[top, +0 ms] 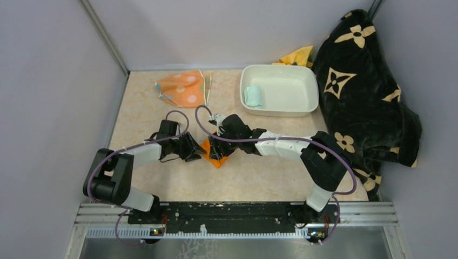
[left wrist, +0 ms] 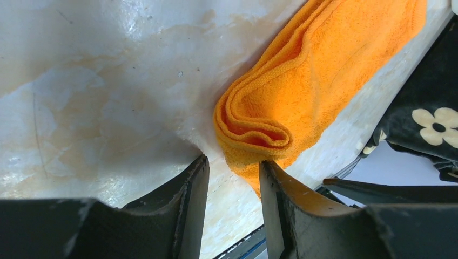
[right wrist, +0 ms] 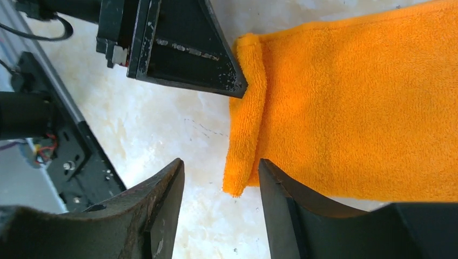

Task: Roll the towels
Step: Roll the towel at the center of the board.

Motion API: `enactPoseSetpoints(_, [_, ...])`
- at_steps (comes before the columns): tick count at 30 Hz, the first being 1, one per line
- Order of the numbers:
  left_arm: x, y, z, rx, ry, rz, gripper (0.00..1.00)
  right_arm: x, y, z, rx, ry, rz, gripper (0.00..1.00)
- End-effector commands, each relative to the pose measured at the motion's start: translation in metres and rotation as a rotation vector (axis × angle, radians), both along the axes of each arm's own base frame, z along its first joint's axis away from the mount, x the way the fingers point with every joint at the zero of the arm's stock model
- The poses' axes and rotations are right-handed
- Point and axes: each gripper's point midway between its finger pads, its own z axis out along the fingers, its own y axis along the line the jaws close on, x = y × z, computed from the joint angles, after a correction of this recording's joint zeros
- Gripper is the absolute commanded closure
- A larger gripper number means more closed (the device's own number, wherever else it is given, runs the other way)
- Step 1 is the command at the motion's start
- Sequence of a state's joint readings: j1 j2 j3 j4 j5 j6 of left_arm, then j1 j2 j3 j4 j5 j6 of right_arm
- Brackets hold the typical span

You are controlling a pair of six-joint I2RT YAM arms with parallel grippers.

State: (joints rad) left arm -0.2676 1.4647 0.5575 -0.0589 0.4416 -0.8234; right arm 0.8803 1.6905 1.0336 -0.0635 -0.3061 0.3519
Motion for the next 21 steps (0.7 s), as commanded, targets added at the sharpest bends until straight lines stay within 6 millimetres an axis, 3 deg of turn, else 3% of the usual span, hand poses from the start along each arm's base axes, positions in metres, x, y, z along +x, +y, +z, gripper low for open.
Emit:
enactPoseSetpoints(1, [0.001,0.007,-0.011,0.042,0.024,0.024,0.53,0.01,0.005,0.003,-0.05,-0.171,0.014,0.47])
enactPoseSetpoints(13, [0.001,0.008,-0.015,0.053,0.039,0.033,0.53,-0.012,0.02,-0.045,-0.133,-0.17,0.095,0.5])
enactPoseSetpoints(17, [0.0,0.008,-0.015,0.049,0.046,0.032,0.53,-0.016,0.019,-0.051,-0.14,-0.155,0.104,0.7])
enactPoseSetpoints(21, [-0.003,0.009,-0.009,0.047,0.033,0.035,0.52,-0.029,0.025,-0.041,-0.052,-0.078,0.146,0.92])
